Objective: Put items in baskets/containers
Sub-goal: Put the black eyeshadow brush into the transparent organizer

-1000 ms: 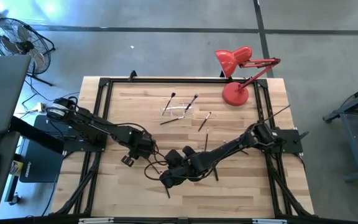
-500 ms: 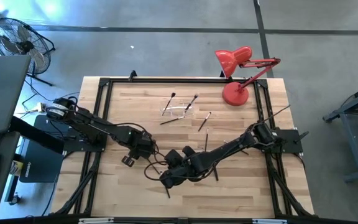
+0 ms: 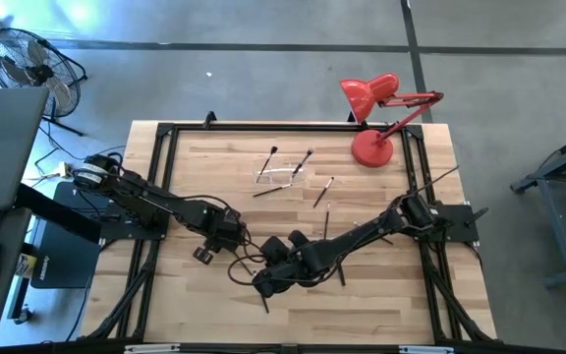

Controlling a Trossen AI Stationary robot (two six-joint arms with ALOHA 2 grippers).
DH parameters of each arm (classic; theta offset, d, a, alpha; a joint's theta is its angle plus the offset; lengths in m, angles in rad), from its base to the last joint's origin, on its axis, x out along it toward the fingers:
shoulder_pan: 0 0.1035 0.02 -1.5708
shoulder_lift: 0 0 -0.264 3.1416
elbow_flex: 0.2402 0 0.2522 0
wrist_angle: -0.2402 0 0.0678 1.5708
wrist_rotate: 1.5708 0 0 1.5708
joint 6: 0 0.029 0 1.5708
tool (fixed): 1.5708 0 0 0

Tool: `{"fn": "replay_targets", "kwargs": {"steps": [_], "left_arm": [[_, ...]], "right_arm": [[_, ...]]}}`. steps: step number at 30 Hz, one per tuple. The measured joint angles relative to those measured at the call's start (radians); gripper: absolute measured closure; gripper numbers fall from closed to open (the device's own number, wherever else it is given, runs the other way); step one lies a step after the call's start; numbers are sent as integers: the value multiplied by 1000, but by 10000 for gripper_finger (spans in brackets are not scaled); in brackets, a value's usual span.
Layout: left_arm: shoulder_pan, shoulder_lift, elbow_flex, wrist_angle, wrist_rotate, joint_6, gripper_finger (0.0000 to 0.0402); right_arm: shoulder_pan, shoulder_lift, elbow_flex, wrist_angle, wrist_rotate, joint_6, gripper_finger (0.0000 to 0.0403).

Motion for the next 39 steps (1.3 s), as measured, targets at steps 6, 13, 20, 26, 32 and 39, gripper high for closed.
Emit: {"fn": "replay_targets", "kwargs": {"steps": [6,13,20,26,32,39], "left_arm": [[3,2,0,22,55,-3,278],[2,2,1,12,45,-3,289],[2,2,1,30,53,-44,386],[45,3,0,39,68,-133,398],[141,5,-1,67,187,-195,400],[168,5,-1,117,225,-220,401]], "right_arm": [[0,0,0,0,12,0,402],[0,0,0,0,18,0,397],[0,0,0,0,40,-13,401],[-2,0,0,-16,53,-82,389],[-22,3,0,-100,25,-127,367],[-47,55,-1,-99,-69,-366,320]]}}
